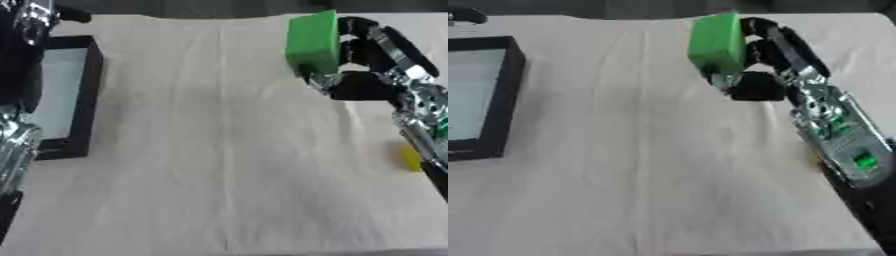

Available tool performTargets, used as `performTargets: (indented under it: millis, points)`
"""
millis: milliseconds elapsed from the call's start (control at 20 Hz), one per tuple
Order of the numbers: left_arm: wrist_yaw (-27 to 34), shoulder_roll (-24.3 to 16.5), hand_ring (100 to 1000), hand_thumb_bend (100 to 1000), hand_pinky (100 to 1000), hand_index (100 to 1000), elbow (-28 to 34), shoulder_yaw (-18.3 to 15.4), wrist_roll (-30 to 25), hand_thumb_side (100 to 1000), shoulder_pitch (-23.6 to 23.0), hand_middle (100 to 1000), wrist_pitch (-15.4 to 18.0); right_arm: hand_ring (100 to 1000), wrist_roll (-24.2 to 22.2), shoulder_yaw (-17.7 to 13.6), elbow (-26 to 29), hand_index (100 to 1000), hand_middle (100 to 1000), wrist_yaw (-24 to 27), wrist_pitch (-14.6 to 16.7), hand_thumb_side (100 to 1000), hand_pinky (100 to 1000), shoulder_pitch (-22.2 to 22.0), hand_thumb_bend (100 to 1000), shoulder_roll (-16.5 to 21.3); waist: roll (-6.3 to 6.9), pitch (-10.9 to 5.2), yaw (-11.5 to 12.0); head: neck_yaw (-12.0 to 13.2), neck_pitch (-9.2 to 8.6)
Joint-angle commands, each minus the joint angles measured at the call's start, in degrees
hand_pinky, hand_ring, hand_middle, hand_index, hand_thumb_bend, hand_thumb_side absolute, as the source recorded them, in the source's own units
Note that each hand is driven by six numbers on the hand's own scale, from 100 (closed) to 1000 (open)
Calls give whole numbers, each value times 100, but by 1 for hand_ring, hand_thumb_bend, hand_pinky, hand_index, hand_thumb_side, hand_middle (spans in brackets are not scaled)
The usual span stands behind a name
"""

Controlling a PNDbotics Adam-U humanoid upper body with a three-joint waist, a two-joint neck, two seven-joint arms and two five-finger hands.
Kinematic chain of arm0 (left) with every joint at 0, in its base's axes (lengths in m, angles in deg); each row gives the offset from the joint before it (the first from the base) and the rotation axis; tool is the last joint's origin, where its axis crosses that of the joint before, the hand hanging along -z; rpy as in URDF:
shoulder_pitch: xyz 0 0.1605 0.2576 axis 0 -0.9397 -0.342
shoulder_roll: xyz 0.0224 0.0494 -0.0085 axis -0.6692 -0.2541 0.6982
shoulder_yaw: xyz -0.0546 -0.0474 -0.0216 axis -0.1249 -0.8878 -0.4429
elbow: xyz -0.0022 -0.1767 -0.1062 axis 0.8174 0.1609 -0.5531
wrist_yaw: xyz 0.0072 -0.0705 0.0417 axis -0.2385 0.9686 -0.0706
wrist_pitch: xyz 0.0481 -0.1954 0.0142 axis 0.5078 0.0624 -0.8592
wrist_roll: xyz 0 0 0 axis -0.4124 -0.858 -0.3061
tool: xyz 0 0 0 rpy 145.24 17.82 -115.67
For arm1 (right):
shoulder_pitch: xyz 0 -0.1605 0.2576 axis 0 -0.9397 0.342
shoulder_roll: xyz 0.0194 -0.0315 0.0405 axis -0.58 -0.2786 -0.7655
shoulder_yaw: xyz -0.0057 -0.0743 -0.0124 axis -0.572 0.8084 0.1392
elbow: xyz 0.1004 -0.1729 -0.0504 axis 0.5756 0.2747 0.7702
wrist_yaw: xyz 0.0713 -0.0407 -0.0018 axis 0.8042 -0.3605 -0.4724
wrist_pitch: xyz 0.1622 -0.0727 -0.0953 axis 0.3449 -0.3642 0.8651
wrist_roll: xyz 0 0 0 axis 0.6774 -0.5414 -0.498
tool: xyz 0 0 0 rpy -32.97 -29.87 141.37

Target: Pick up the objects with one hand, pass them to the other hand, and then place them into the box on the other side of the table.

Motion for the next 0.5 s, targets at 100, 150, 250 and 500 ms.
performTargets:
  millis: [100, 150, 250, 500]
  points:
    - [97, -158, 823, 100, 625, 770, 162, 171, -314, 667, 256, 770, -133, 550, 206, 218, -103, 581, 524, 116, 82, 100, 597, 167, 100, -257, 3, -181, -1, 9, 95]
    - [105, -158, 823, 100, 627, 771, 164, 223, -398, 663, 315, 770, -152, 550, 228, 280, -134, 582, 525, 105, 98, 100, 596, 189, 100, -315, 0, -189, 2, 4, 104]
    - [70, -153, 824, 100, 707, 769, 164, 309, -545, 644, 435, 768, -228, 545, 362, 368, -232, 578, 522, 182, 75, 100, 589, 228, 100, -457, -3, -203, 16, -10, 119]
    - [-499, -138, 824, 100, 663, 770, 165, 391, -688, 595, 628, 773, -531, 544, 638, 492, -391, 578, 522, 497, 67, 100, 588, 299, 100, -634, 7, -224, 87, -75, 140]
